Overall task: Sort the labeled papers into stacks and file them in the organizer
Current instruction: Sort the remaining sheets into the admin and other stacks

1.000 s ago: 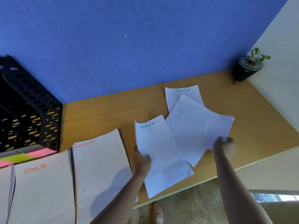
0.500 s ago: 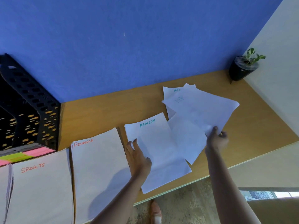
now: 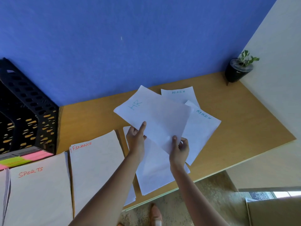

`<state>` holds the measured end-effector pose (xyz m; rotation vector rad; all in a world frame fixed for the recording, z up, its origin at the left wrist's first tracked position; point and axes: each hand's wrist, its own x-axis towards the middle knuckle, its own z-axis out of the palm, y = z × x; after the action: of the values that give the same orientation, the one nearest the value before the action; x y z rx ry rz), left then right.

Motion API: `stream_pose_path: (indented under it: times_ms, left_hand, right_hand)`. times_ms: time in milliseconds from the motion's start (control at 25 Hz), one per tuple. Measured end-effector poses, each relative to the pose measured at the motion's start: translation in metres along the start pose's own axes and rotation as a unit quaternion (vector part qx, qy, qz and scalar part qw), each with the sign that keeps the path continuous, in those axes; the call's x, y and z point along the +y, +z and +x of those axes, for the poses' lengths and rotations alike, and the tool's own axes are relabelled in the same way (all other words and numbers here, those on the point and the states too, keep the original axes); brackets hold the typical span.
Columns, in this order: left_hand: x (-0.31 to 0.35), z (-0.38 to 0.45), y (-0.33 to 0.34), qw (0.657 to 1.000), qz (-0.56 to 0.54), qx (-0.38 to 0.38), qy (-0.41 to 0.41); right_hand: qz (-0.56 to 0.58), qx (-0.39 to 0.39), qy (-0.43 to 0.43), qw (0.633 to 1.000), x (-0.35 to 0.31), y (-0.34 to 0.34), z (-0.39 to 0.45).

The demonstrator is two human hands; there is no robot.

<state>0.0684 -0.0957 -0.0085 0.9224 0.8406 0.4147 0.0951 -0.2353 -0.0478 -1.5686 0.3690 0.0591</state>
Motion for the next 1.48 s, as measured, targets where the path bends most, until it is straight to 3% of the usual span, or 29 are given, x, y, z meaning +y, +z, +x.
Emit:
stream_pose_path:
  times_ms: [160,240,320,440,520,760,880,1000,1120,1240,1400,1480]
  left_hand:
    - [-0.002,0.002,-0.005,0.991,0.042,0.115,0.046]
    - [-0.005,0.003,-0.011,0.989,0.053,0.121,0.068]
    - [-0.008,0.005,-0.018,0.990,0.063,0.113,0.055]
    - [-0.016,0.008,-0.032,0.989,0.091,0.119,0.012]
    - [-0.023,0.008,-0.039,0.988,0.094,0.120,-0.013]
    - [-0.015,0.007,-0.045,0.992,0.028,0.117,-0.033]
    - [0.009,0.006,-0.042,0.988,-0.102,0.108,-0.045]
    - [0.043,0.006,-0.050,0.972,-0.236,0.016,-0.011]
    - [0.073,0.009,-0.063,0.958,-0.266,-0.095,0.045]
    - [0.098,0.010,-0.075,0.954,-0.258,-0.154,0.021]
    - [0.100,0.008,-0.099,0.932,-0.323,-0.152,-0.061]
    - [0.091,0.009,-0.110,0.948,-0.292,-0.114,-0.048]
  right_hand:
    - [-0.037,-0.061,-0.007,0.997,0.006,-0.006,0.002]
    - [-0.047,-0.057,0.000,0.997,0.003,-0.014,0.016]
    - [-0.125,0.001,0.010,0.992,0.003,-0.025,0.035]
    - [-0.319,0.134,0.099,0.933,0.000,-0.042,0.063]
    - [-0.361,0.145,0.148,0.909,-0.003,-0.050,0.071]
    - [-0.315,0.116,0.159,0.929,0.001,-0.064,0.088]
    - [-0.353,0.089,0.167,0.916,0.003,-0.068,0.093]
    - [-0.387,0.065,0.141,0.909,0.003,-0.074,0.094]
    - [-0.378,0.107,0.104,0.914,0.004,-0.077,0.094]
    - [-0.336,0.164,0.062,0.925,0.000,-0.077,0.093]
    - [-0.274,0.224,-0.026,0.935,-0.017,-0.084,0.095]
    - [-0.240,0.251,-0.072,0.935,-0.029,-0.089,0.096]
